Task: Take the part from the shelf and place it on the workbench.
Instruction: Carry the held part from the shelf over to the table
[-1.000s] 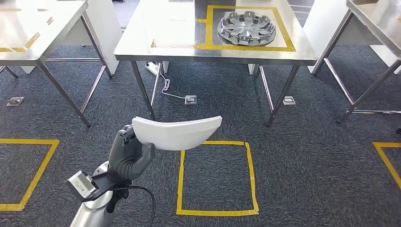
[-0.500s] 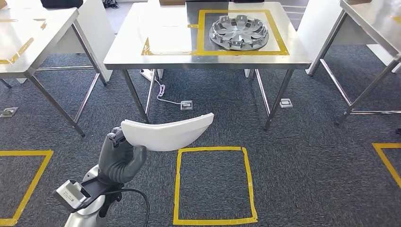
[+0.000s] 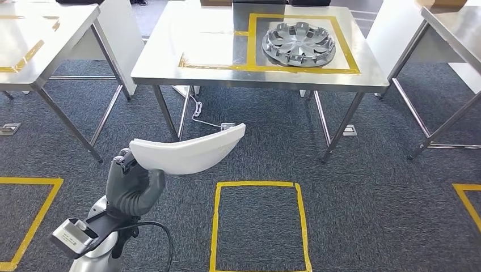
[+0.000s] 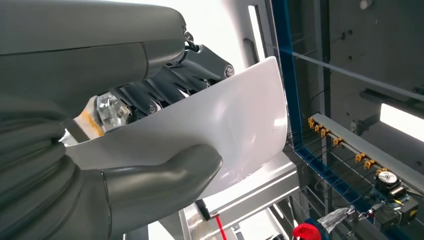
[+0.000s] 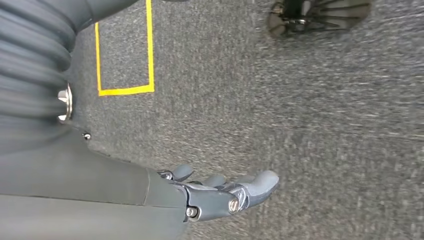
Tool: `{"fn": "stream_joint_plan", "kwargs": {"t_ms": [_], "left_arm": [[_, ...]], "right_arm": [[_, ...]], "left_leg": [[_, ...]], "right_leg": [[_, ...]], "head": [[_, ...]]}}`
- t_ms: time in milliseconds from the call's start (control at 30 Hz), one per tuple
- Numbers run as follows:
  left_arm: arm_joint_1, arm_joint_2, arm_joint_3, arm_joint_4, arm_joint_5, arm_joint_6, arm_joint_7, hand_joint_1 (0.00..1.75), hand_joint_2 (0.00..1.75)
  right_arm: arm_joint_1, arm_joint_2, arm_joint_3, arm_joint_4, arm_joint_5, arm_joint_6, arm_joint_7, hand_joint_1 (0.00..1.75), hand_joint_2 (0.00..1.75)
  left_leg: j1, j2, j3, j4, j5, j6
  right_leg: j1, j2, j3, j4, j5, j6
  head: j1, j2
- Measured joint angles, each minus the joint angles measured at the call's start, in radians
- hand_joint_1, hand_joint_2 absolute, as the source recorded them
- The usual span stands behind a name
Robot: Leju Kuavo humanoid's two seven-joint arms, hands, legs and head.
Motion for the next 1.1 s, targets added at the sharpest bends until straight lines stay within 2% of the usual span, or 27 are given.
{"fn": "stream_joint_plan", "kwargs": {"t_ms": [33,100,167,200,233,300,333,367,400,467,500,567,600,633,700,733,800,833,867,900,933,967,1000,1033,1100], "left_arm": [[0.0,0.0,0.004,-0.004,-0.002,0.004,0.0,1.75,1.75],[0.001,0.002,0.012,-0.011,-0.007,0.012,0.0,1.75,1.75],[0.002,0.006,0.018,-0.018,-0.012,0.022,0.0,1.75,1.75],[0.001,0.008,0.021,-0.022,-0.013,0.026,0.0,1.75,1.75],[0.001,0.011,0.024,-0.024,-0.014,0.029,0.0,1.75,1.75],[0.003,0.015,0.03,-0.026,-0.014,0.035,0.0,1.75,1.75],[0.006,0.016,0.032,-0.026,-0.013,0.038,0.0,1.75,1.75],[0.009,0.019,0.035,-0.027,-0.012,0.04,0.0,1.75,1.75],[0.01,0.022,0.037,-0.027,-0.011,0.043,0.0,1.75,1.75],[0.011,0.028,0.04,-0.03,-0.009,0.048,0.0,1.75,1.75],[0.011,0.03,0.042,-0.032,-0.008,0.049,0.0,1.75,1.75],[0.012,0.032,0.046,-0.035,-0.007,0.053,0.0,1.75,1.75],[0.013,0.034,0.048,-0.036,-0.007,0.056,0.001,1.75,1.75],[0.014,0.036,0.049,-0.036,-0.007,0.059,0.001,1.75,1.75],[0.011,0.039,0.053,-0.038,-0.006,0.064,0.0,1.75,1.75],[0.009,0.039,0.054,-0.038,-0.005,0.066,0.0,1.75,1.75],[0.007,0.04,0.056,-0.038,-0.003,0.069,0.0,1.75,1.75],[0.007,0.04,0.057,-0.038,-0.002,0.069,0.0,1.75,1.75],[0.008,0.04,0.058,-0.037,-0.001,0.069,0.0,1.75,1.75],[0.009,0.041,0.061,-0.037,0.0,0.07,0.0,1.75,1.75],[0.009,0.041,0.063,-0.036,0.0,0.071,0.0,1.75,1.75],[0.009,0.042,0.064,-0.036,0.001,0.072,0.0,1.75,1.75],[0.009,0.043,0.066,-0.036,0.002,0.074,0.0,1.75,1.75],[0.009,0.045,0.067,-0.036,0.002,0.075,0.0,1.75,1.75],[0.009,0.048,0.07,-0.036,0.002,0.079,0.0,1.75,1.75]], "right_arm": [[-0.001,0.0,0.001,0.0,-0.001,0.001,0.0,0.0,1.75],[0.0,0.0,0.003,0.0,-0.002,0.001,0.001,0.0,1.75],[0.001,-0.001,0.004,0.0,-0.003,0.001,0.0,0.0,1.75],[0.0,-0.001,0.005,0.0,-0.003,0.001,-0.001,0.0,1.75],[-0.002,-0.001,0.006,0.0,-0.004,0.001,-0.002,0.0,1.75],[-0.003,-0.001,0.007,0.0,-0.006,0.001,-0.004,0.0,1.75],[-0.002,-0.002,0.007,0.0,-0.008,0.001,-0.005,0.0,1.75],[-0.001,-0.002,0.008,0.0,-0.009,0.001,-0.005,0.0,1.75],[0.0,-0.001,0.008,0.0,-0.01,0.001,-0.006,0.0,1.75],[0.001,-0.001,0.008,0.0,-0.012,0.001,-0.008,0.0,1.75],[0.0,-0.001,0.008,0.0,-0.012,0.001,-0.008,0.0,1.75],[-0.001,-0.001,0.008,0.0,-0.014,0.001,-0.009,0.0,1.75],[-0.001,-0.001,0.008,0.0,-0.014,0.0,-0.009,0.0,1.75],[-0.001,-0.002,0.008,0.0,-0.015,0.0,-0.008,0.0,1.75],[-0.002,-0.001,0.009,0.0,-0.015,0.001,-0.008,0.0,1.75],[-0.003,-0.001,0.009,0.0,-0.015,0.0,-0.008,0.0,1.75],[-0.004,-0.001,0.009,0.0,-0.016,0.0,-0.009,0.0,1.75],[-0.002,-0.001,0.009,0.0,-0.016,0.0,-0.009,0.0,1.75],[0.001,-0.001,0.009,0.0,-0.016,-0.001,-0.009,0.0,1.75],[0.002,-0.001,0.009,0.0,-0.017,-0.001,-0.01,0.0,1.75],[0.003,-0.001,0.01,0.0,-0.017,-0.001,-0.01,0.0,1.75],[0.004,-0.001,0.01,0.0,-0.016,-0.002,-0.011,0.0,1.75],[0.004,-0.001,0.01,0.0,-0.016,-0.002,-0.011,0.0,1.75],[0.004,-0.001,0.012,0.0,-0.016,-0.002,-0.01,0.0,1.75],[0.006,0.0,0.015,0.0,-0.015,-0.001,-0.009,0.0,1.75]], "left_leg": [[0.0,0.0,0.004,-0.001,-0.006,-0.006],[-0.001,-0.001,0.01,0.006,-0.007,-0.019],[-0.001,0.0,0.012,0.031,-0.014,-0.032],[-0.001,0.001,0.003,0.056,-0.029,-0.036],[0.0,0.001,-0.02,0.098,-0.052,-0.04],[0.003,0.002,-0.09,0.208,-0.102,-0.047],[0.003,0.002,-0.122,0.249,-0.113,-0.048],[0.003,0.002,-0.141,0.261,-0.105,-0.047],[0.003,0.002,-0.142,0.238,-0.075,-0.045],[0.003,0.002,-0.105,0.12,0.013,-0.038],[0.0,0.003,-0.086,0.063,0.034,-0.035],[-0.004,0.006,-0.068,0.01,0.042,-0.025],[-0.005,0.006,-0.067,0.005,0.036,-0.019],[-0.003,0.006,-0.06,0.003,0.042,-0.011],[0.0,0.006,-0.045,-0.004,0.043,0.0],[0.002,0.006,-0.039,-0.007,0.041,0.005],[0.002,0.007,-0.032,-0.009,0.033,0.011],[0.002,0.006,-0.029,-0.009,0.028,0.011],[0.003,0.006,-0.024,-0.009,0.023,0.011],[0.003,0.005,-0.018,-0.009,0.017,0.009],[0.003,0.004,-0.009,-0.009,0.011,0.006],[0.003,0.004,-0.001,-0.009,0.004,0.002],[0.002,0.004,0.006,-0.008,-0.003,-0.003],[0.002,0.004,0.011,-0.008,-0.01,-0.008],[0.0,0.003,0.017,-0.004,-0.016,-0.022]], "right_leg": [[0.003,0.0,0.011,-0.03,0.0,-0.006],[0.006,0.0,0.02,-0.042,-0.012,-0.021],[0.001,0.0,0.04,-0.051,0.006,-0.036],[0.0,-0.001,0.051,-0.052,0.007,-0.041],[-0.001,-0.002,0.059,-0.054,0.004,-0.045],[0.0,-0.002,0.066,-0.053,-0.005,-0.049],[0.0,-0.001,0.07,-0.053,-0.01,-0.049],[0.0,-0.001,0.075,-0.053,-0.016,-0.049],[0.0,0.0,0.082,-0.052,-0.022,-0.047],[0.0,0.001,0.101,-0.053,-0.037,-0.043],[0.0,0.001,0.109,-0.053,-0.043,-0.039],[0.002,-0.001,0.116,-0.053,-0.052,-0.029],[0.003,-0.001,0.119,-0.051,-0.053,-0.023],[0.003,-0.002,0.119,-0.047,-0.054,-0.018],[0.003,-0.001,0.102,-0.005,-0.057,-0.01],[0.002,-0.001,0.076,0.04,-0.068,-0.005],[-0.001,0.0,-0.003,0.156,-0.11,0.005],[-0.003,0.0,-0.041,0.202,-0.128,0.008],[-0.004,0.0,-0.068,0.222,-0.13,0.01],[-0.006,0.0,-0.078,0.207,-0.109,0.011],[-0.008,-0.001,-0.069,0.158,-0.066,0.011],[-0.009,-0.001,-0.049,0.088,-0.014,0.01],[-0.009,-0.001,-0.028,0.026,0.016,0.008],[-0.008,-0.002,-0.013,-0.017,0.025,0.003],[-0.003,-0.002,-0.003,-0.041,0.014,-0.009]], "head": [[0.0,0.0],[0.0,0.0],[-0.001,0.0],[-0.003,0.0],[-0.005,0.0],[-0.009,0.0],[-0.009,0.0],[-0.009,0.0],[-0.01,0.0],[-0.011,0.0],[-0.011,0.0],[-0.013,0.0],[-0.013,0.0],[-0.014,0.0],[-0.013,0.0],[-0.012,0.0],[-0.009,0.0],[-0.008,0.0],[-0.007,0.0],[-0.007,0.0],[-0.006,0.0],[-0.006,0.0],[-0.005,0.0],[-0.005,0.0],[-0.004,0.0]]}}
